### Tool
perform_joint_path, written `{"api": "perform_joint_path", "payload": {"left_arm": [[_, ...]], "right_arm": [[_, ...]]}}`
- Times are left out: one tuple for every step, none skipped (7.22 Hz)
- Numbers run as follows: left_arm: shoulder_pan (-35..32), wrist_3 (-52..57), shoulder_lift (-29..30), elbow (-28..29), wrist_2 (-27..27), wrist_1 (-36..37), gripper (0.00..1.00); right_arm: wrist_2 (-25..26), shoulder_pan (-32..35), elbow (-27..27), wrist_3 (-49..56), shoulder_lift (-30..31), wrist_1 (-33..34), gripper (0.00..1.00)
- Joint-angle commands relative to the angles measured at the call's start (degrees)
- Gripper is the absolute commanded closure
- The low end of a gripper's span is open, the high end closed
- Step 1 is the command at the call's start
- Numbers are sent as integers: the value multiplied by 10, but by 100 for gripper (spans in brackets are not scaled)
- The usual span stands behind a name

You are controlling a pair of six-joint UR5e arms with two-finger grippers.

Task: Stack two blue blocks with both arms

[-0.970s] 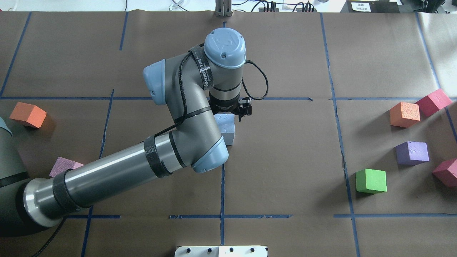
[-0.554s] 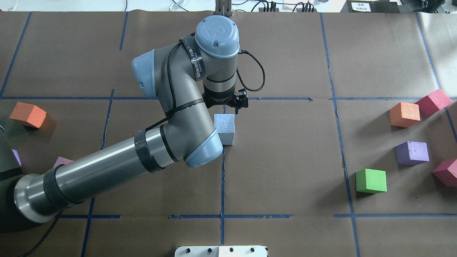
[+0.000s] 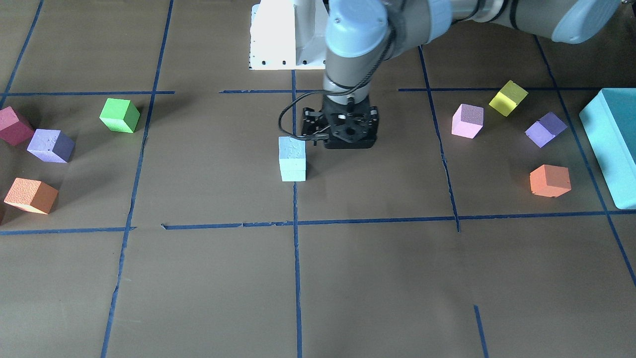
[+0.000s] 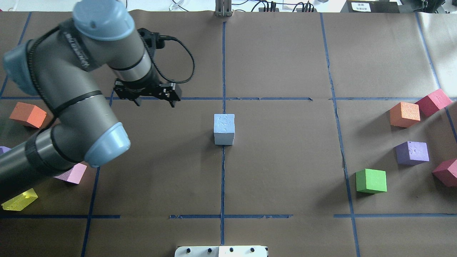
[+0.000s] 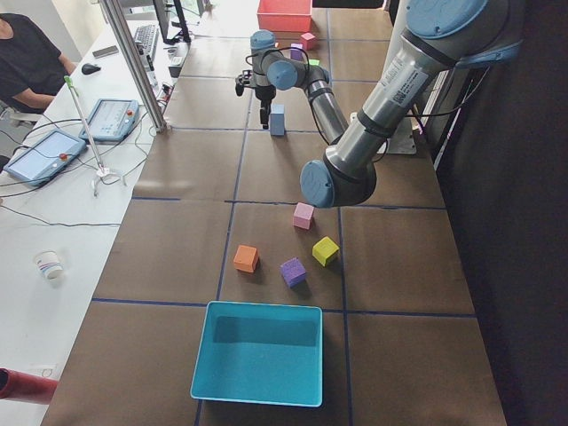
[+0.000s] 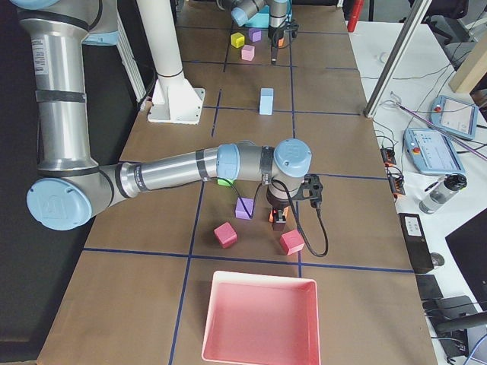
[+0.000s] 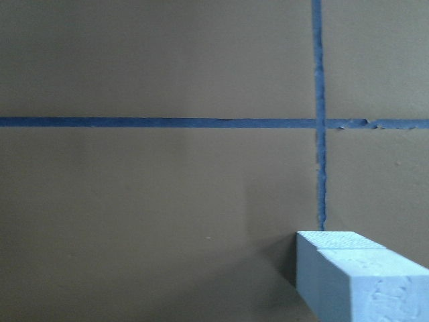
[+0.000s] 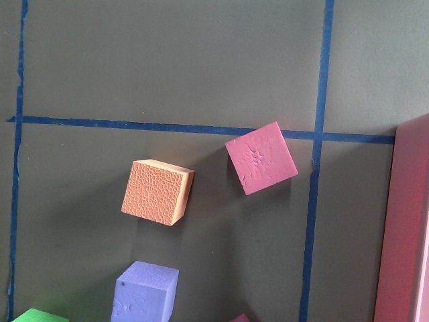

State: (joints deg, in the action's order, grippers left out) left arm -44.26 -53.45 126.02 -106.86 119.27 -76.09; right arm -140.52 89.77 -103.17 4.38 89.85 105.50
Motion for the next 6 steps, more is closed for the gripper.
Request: {"api": "perform_joint_path", "payload": {"left_arm": [[-64, 108, -112, -68, 17, 0, 0], [-112, 160, -158, -76, 44, -3, 0], [-180, 259, -216, -75, 81, -6, 0], [-245, 351, -269, -69, 101, -7, 0], [-305, 426, -313, -63, 119, -7, 0], [-350, 475, -343, -41, 130, -9, 0]], "right_arm": [[2, 7, 20, 4, 36, -66, 0], [4, 12, 47, 1, 43, -112, 0], [9, 21, 60, 1, 43, -121, 0], [27, 24, 61, -1, 44, -121, 0], [28, 29, 60, -1, 45, -121, 0], [29, 30, 60, -1, 44, -121, 0]]}}
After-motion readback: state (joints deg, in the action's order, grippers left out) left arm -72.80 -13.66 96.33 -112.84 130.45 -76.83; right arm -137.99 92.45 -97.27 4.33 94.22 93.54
